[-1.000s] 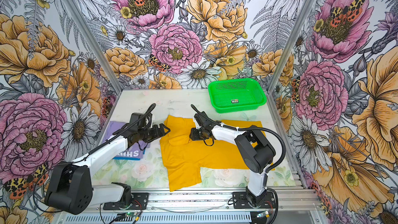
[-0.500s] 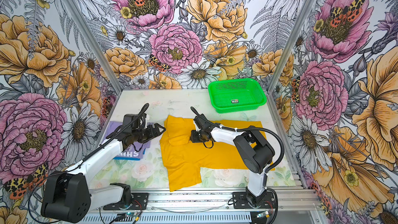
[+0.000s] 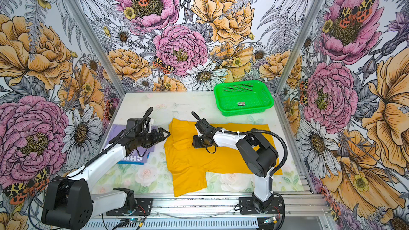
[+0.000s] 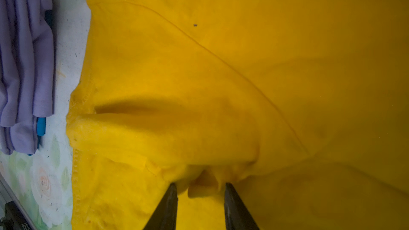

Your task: Fold and stack the t-shirts

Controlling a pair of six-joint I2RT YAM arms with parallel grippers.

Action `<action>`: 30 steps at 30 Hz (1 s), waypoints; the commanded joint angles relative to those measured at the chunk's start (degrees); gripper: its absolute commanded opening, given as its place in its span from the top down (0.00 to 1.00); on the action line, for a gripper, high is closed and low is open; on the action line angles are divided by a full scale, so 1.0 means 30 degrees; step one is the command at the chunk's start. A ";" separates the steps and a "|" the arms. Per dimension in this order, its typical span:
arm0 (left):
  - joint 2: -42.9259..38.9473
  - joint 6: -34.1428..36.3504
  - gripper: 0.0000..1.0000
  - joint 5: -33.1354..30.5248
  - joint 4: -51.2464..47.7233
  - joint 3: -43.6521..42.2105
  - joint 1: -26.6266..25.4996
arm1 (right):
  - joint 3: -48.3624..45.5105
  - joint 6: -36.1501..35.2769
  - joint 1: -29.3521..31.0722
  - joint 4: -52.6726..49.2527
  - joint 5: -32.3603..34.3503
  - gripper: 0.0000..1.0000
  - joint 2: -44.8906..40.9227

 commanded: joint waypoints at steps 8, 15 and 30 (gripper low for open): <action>-0.0502 0.0386 0.06 0.0177 0.0081 -0.0154 -0.0017 | -0.0757 0.0413 0.0220 0.0097 0.0715 0.89 -0.1670; -0.0424 0.0430 0.06 0.0033 0.0073 -0.0035 -0.0125 | -0.3500 0.1056 0.0405 -0.0123 0.0722 0.90 -0.5511; 0.1147 -0.0035 0.07 -0.0773 0.0616 -0.0416 -0.2081 | -0.3455 0.0649 0.0861 -0.0077 0.0821 0.64 -0.4574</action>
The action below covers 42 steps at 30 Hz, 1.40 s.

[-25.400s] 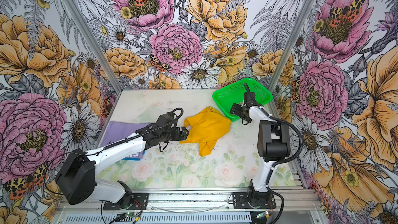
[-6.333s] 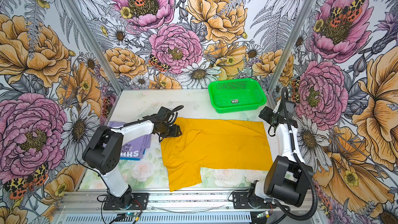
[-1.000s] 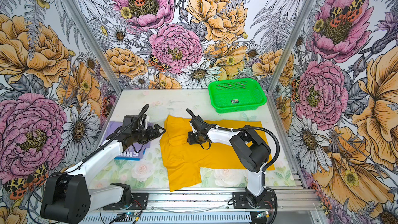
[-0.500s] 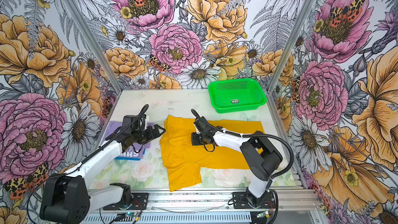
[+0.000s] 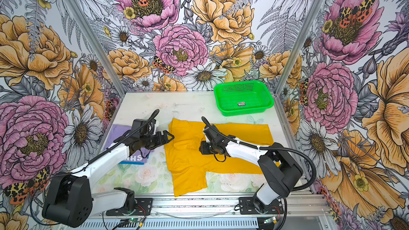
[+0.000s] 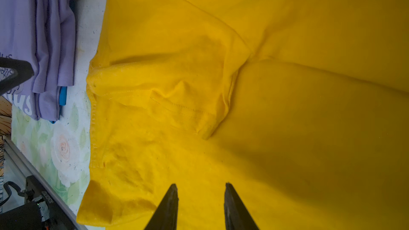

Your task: Fold and stack the t-shirts

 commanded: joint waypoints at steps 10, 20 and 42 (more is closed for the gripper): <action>0.0433 0.0108 0.07 -0.0540 0.0927 -0.0621 0.0044 | 0.2415 -0.0265 0.0285 0.0236 0.1460 0.83 0.3246; 0.1359 0.0188 0.11 -0.0964 0.0930 -0.0513 -0.0524 | 0.0016 0.0295 0.0072 0.0219 0.2316 0.94 0.0013; 0.5090 0.0611 0.71 -0.0031 0.3103 0.1045 -0.1551 | 0.1926 -0.0522 0.0004 0.0582 0.1140 0.76 0.2271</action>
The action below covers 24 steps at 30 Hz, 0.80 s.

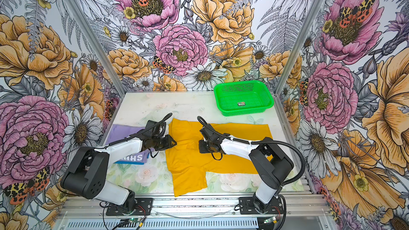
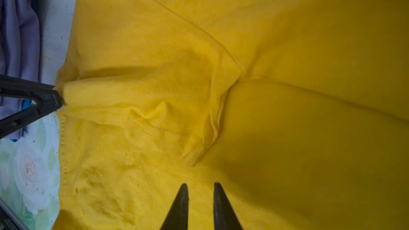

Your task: Fold and stack the t-shirts

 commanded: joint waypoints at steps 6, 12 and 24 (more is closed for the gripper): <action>0.0596 0.0250 0.85 0.0855 0.1001 0.0693 -0.0435 | 0.1796 -0.0355 -0.0011 0.0655 -0.0427 0.75 0.1906; 0.0436 0.0169 1.00 0.1029 0.0957 0.0577 -0.0456 | 0.2048 -0.0290 -0.0018 0.0679 -0.0213 0.86 0.2366; -0.1720 0.0089 1.00 0.0841 -0.0663 0.0463 -0.0527 | 0.0499 -0.0249 -0.0084 0.0651 0.0195 0.95 0.0004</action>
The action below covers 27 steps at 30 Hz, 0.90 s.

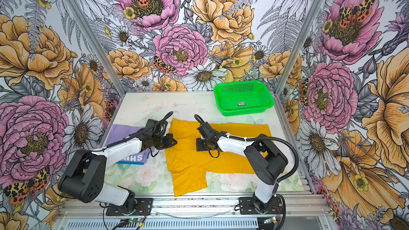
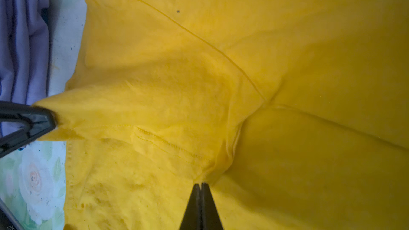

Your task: Fold and stack the t-shirts

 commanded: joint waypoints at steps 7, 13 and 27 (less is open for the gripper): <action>-0.1086 -0.0208 1.00 0.0448 -0.0612 -0.0129 -0.0146 | -0.0022 -0.0005 -0.0035 0.0241 0.0181 0.71 -0.0111; -0.1131 -0.0348 0.91 0.0160 -0.0621 -0.0790 -0.0143 | 0.0701 -0.0004 0.0063 0.0255 0.0383 0.56 0.0853; -0.1988 -0.0027 0.21 -0.0409 -0.1622 -0.0673 0.0465 | 0.0151 -0.0067 -0.0010 0.0231 0.0718 0.91 0.1003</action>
